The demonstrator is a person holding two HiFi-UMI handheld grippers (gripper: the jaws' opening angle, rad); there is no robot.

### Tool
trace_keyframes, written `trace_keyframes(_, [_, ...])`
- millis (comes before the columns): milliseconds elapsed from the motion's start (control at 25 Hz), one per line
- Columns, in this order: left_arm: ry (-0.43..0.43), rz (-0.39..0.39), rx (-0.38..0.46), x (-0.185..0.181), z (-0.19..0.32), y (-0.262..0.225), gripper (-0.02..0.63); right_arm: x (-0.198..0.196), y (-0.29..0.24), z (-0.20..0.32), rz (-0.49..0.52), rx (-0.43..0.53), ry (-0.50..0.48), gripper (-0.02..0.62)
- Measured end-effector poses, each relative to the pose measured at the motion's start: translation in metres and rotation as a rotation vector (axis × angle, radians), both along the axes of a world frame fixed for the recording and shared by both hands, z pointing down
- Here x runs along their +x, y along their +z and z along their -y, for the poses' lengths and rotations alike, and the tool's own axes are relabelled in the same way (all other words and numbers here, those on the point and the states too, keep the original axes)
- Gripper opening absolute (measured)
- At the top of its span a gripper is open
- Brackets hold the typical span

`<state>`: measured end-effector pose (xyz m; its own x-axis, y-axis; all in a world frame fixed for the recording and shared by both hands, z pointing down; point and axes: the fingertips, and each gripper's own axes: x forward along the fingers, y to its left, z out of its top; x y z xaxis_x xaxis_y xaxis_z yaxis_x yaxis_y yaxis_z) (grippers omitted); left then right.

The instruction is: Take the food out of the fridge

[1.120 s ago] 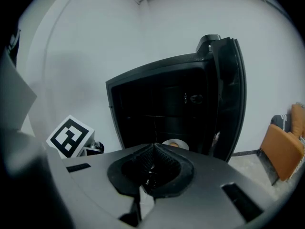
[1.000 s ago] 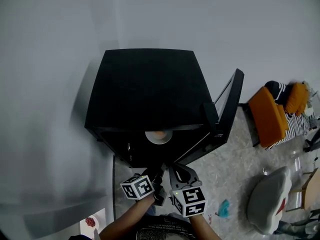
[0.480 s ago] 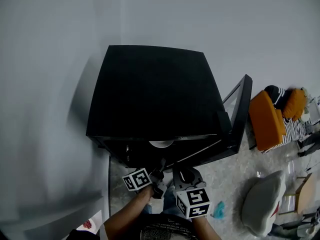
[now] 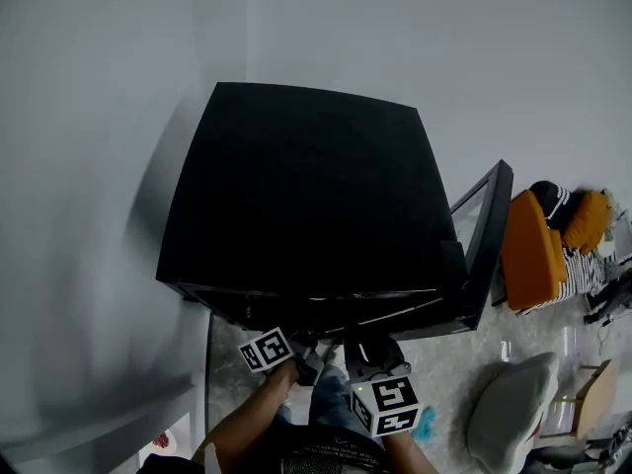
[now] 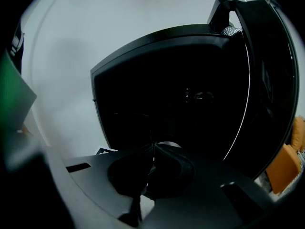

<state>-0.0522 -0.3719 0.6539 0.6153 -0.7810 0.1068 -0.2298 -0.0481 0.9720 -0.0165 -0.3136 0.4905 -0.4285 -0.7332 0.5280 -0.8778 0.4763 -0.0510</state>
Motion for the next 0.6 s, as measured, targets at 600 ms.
trace_keyframes(600, [-0.064, -0.005, -0.056, 0.003, 0.028, 0.035, 0.112, 0.017, 0.015, 0.010, -0.060, -0.033, -0.041, 0.020])
